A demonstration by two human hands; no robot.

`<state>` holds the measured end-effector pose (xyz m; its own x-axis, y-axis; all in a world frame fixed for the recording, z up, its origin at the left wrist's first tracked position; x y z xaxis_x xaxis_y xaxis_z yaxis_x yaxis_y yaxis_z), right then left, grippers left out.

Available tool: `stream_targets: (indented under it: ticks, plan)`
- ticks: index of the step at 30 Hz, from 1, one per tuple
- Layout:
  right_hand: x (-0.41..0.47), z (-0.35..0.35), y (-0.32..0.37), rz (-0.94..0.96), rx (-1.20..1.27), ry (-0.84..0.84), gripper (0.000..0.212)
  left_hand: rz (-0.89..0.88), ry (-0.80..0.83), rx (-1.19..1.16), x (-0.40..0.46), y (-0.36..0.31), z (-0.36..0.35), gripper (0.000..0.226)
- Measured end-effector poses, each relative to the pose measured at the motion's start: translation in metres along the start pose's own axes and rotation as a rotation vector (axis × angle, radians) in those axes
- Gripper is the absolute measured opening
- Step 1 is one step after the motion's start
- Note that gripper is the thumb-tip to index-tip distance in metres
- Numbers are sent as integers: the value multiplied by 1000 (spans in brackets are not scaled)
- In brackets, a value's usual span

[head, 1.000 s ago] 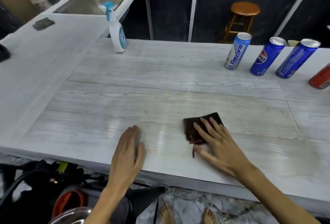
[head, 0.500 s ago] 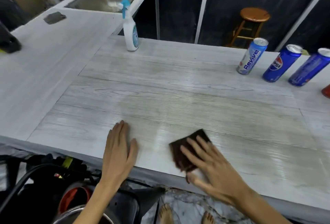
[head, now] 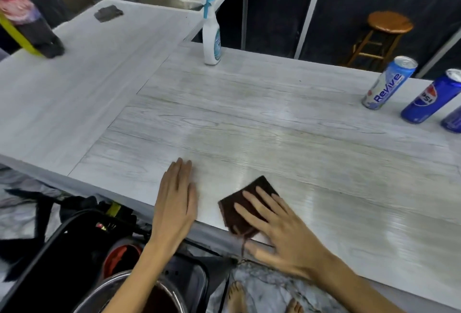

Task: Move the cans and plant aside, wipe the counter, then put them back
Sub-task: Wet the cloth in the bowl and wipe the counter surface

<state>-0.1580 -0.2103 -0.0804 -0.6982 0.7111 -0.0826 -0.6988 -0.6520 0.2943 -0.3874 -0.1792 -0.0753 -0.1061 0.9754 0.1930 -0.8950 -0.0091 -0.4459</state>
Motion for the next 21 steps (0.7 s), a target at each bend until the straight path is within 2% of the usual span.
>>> stream_targets:
  ticks: [4, 8, 11, 13, 15, 18, 21]
  plan:
    - [15, 35, -77, -214, 9, -26, 75, 58, -24, 48, 5, 24, 15, 55]
    - [98, 38, -68, -304, 1, -35, 77, 100, -15, 72, 1, 42, 24, 57]
    - [119, 21, -12, -184, -11, -29, 76, 135, -23, 67, 0, 44, 27, 50]
    - [94, 0, 36, 7, -12, -18, 77, 159, -23, 52, -3, 48, 30, 47]
    - [63, -12, 48, 98, 19, 7, 74, 147, -27, 45, -5, 52, 35, 46]
    - [61, 3, -7, -3, 6, 5, 73, 107, -16, 68, -12, 56, 41, 48]
    - [108, 26, -36, -147, 8, -15, 78, 102, -8, 62, -15, 59, 42, 50]
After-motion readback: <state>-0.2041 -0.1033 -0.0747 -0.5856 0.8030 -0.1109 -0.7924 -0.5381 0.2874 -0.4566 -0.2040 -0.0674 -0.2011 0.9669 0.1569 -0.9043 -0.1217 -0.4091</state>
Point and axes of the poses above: each hand's wrist, its own x-axis towards the middle knuckle, its own z-axis out of the back of the hand, y = z × x, the point moved 9 cm from there along x, towards the middle knuckle, and after that the axes turned 1 degree about x, right-handed, at the moved point
